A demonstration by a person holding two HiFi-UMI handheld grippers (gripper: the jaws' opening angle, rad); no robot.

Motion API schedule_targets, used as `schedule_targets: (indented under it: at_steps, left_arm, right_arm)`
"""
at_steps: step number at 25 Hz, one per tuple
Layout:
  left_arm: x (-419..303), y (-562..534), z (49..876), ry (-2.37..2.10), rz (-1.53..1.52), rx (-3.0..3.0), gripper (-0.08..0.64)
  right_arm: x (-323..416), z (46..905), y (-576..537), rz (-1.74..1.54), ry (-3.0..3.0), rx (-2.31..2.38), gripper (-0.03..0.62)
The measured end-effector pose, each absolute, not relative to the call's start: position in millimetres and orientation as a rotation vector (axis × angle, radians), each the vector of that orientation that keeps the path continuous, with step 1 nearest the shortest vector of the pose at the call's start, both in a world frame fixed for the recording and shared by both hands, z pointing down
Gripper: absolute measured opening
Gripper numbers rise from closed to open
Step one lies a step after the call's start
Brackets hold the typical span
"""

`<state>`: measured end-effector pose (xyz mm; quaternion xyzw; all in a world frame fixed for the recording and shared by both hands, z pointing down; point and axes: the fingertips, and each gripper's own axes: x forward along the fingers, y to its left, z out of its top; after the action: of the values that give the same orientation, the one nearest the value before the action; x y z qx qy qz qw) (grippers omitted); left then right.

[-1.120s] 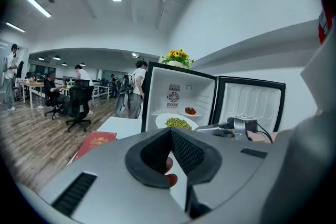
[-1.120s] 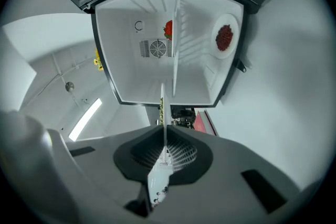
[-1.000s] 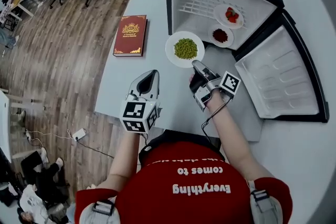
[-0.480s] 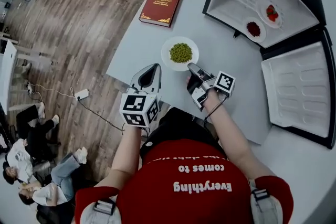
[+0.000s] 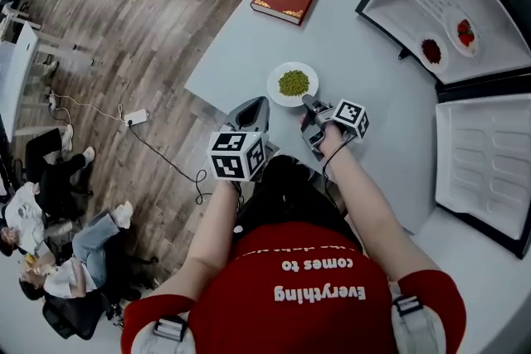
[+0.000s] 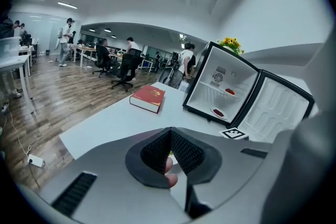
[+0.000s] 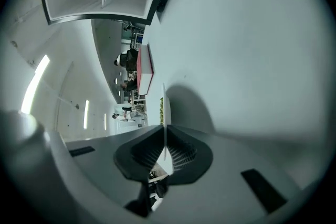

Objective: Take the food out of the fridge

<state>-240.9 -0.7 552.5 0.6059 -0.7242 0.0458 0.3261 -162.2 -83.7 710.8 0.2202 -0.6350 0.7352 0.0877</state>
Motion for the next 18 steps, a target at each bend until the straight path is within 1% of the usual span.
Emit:
schedule_targets:
  at_steps: [3, 7, 9, 11, 13, 15, 18]
  left_arm:
    - [-239.9, 8.1, 558.9, -1.881, 0.135, 1.585, 0.002]
    - [-240.6, 13.0, 563.4, -1.870, 0.141, 1.580, 0.002]
    - [-238.7, 10.3, 563.0, -1.866, 0.147, 1.593, 0.002]
    - [-236.9, 4.8, 560.7, -1.862, 0.158, 1.617, 0.002]
    - [-237.6, -1.8, 554.9, -1.866, 0.166, 1.643, 0.002]
    - [-239.2, -8.0, 545.4, -1.876, 0.161, 1.668, 0.002]
    - [-239.9, -18.0, 528.3, -1.884, 0.141, 1.710, 0.002]
  right_arm:
    - [-162.9, 719.7, -78.3, 2.094, -1.877, 0.696, 0.026]
    - [-161.3, 729.0, -75.6, 1.846, -1.839, 0.755, 0.028]
    - [-158.0, 732.5, -77.9, 1.712, -1.811, 0.794, 0.043]
    - [-152.7, 734.0, -81.4, 1.546, -1.790, 0.836, 0.127]
    - [-148.7, 731.3, -83.4, 1.425, -1.775, 0.856, 0.141]
    - [-144.4, 724.3, -84.0, 1.394, -1.769, 0.863, 0.143]
    - [-134.2, 706.0, -88.9, 1.464, -1.797, 0.882, 0.141]
